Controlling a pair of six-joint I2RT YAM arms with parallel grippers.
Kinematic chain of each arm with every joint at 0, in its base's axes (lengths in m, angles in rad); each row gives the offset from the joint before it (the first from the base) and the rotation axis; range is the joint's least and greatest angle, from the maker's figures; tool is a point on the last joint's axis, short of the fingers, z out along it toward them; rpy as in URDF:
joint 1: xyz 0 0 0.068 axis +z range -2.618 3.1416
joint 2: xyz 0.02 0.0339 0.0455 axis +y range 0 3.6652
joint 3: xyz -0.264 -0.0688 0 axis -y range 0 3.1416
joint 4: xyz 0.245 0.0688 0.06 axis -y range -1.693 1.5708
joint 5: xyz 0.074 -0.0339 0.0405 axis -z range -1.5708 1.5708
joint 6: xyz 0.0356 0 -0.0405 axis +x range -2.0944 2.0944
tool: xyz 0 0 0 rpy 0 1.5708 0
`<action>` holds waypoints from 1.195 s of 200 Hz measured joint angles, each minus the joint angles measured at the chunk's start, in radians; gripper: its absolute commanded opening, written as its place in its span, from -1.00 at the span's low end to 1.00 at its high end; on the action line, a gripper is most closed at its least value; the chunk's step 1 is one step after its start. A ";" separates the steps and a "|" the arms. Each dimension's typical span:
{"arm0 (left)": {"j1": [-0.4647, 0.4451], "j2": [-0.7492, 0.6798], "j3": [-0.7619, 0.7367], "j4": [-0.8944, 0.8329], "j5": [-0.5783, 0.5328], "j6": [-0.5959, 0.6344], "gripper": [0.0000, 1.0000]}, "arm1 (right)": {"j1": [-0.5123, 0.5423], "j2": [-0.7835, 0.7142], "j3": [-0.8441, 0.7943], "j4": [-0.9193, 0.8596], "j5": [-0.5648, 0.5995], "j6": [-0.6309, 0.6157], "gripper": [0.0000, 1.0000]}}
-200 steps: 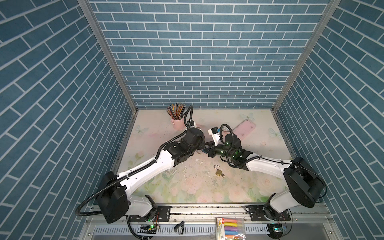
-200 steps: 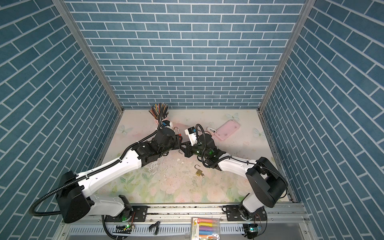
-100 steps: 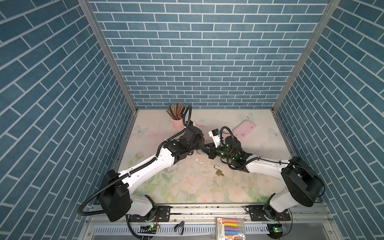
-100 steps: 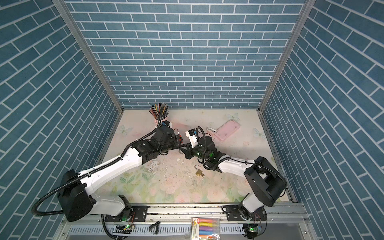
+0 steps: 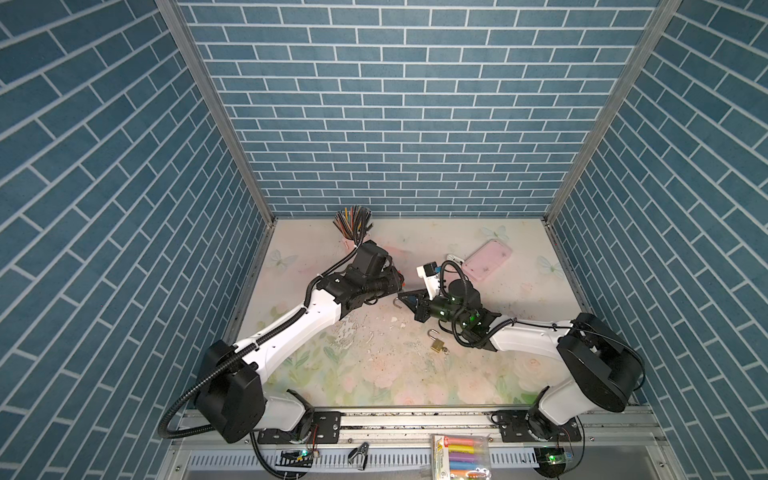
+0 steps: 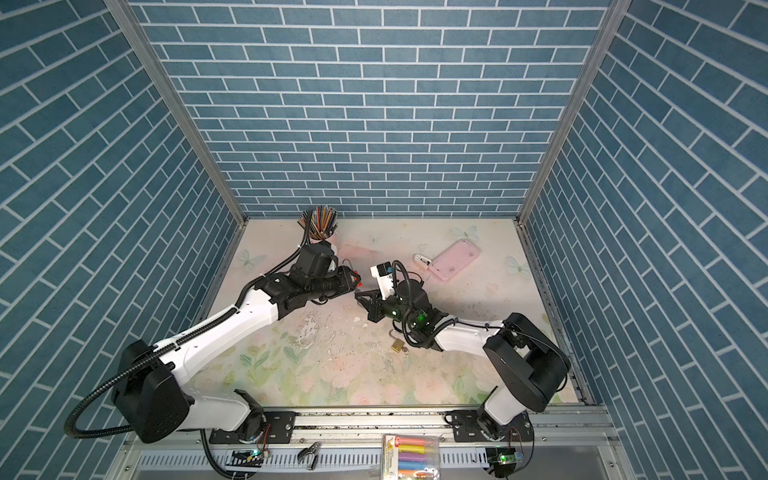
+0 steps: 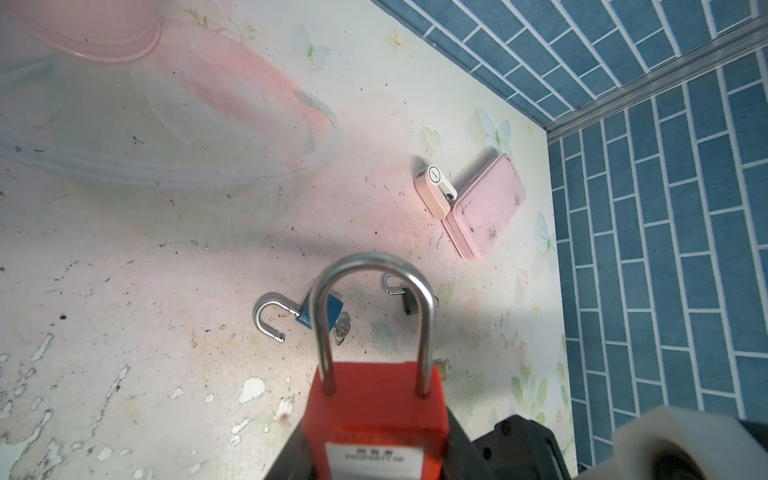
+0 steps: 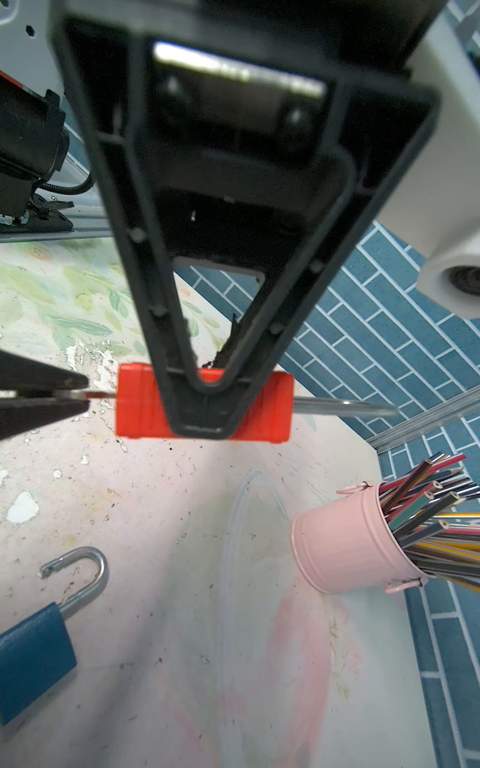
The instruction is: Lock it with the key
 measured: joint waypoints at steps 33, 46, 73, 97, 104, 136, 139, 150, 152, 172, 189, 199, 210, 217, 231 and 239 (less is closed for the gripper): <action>0.022 0.000 -0.006 0.005 0.015 -0.033 -1.00 | 0.001 0.027 0.020 0.014 -0.002 0.000 -1.00; 0.034 0.000 -0.024 0.025 0.023 -0.052 -1.00 | 0.002 0.043 0.032 0.013 -0.002 0.000 -1.00; 0.058 -0.005 -0.079 0.077 0.034 -0.107 -1.00 | 0.006 0.090 0.055 0.021 -0.005 0.004 -1.00; 0.077 -0.023 -0.131 0.117 0.033 -0.158 -1.00 | 0.012 0.137 0.080 0.037 -0.019 0.007 -1.00; 0.082 -0.024 -0.136 0.121 0.031 -0.165 -1.00 | 0.012 0.149 0.088 0.042 -0.024 0.007 -1.00; 0.100 -0.031 -0.137 0.127 0.000 -0.176 -1.00 | 0.012 0.175 0.104 0.057 -0.043 0.007 -1.00; 0.103 -0.032 -0.137 0.129 -0.006 -0.176 -1.00 | 0.012 0.175 0.102 0.058 -0.047 0.007 -1.00; 0.117 -0.036 -0.136 0.142 -0.048 -0.175 -1.00 | 0.013 0.175 0.092 0.054 -0.070 0.001 -1.00; 0.120 -0.036 -0.135 0.146 -0.055 -0.175 -1.00 | 0.014 0.175 0.089 0.053 -0.073 0.000 -1.00; 0.158 -0.039 -0.120 0.190 -0.135 -0.173 -1.00 | 0.034 0.174 0.045 0.027 -0.104 -0.016 -1.00; 0.167 -0.053 -0.118 0.210 -0.180 -0.170 -1.00 | 0.044 0.173 0.018 0.002 -0.114 -0.023 -1.00; 0.167 -0.060 -0.118 0.214 -0.195 -0.167 -1.00 | 0.047 0.168 0.009 -0.012 -0.116 -0.023 -1.00; 0.167 -0.066 -0.118 0.216 -0.208 -0.162 -1.00 | 0.047 0.156 -0.001 -0.023 -0.116 -0.023 -1.00; 0.167 -0.068 -0.118 0.215 -0.216 -0.156 -1.00 | 0.047 0.145 -0.007 -0.026 -0.114 -0.023 -1.00; 0.167 -0.069 -0.117 0.213 -0.230 -0.137 -1.00 | 0.045 0.114 -0.021 -0.032 -0.109 -0.023 -1.00; 0.167 -0.069 -0.115 0.211 -0.238 -0.119 -1.00 | 0.042 0.092 -0.028 -0.039 -0.106 -0.023 -1.00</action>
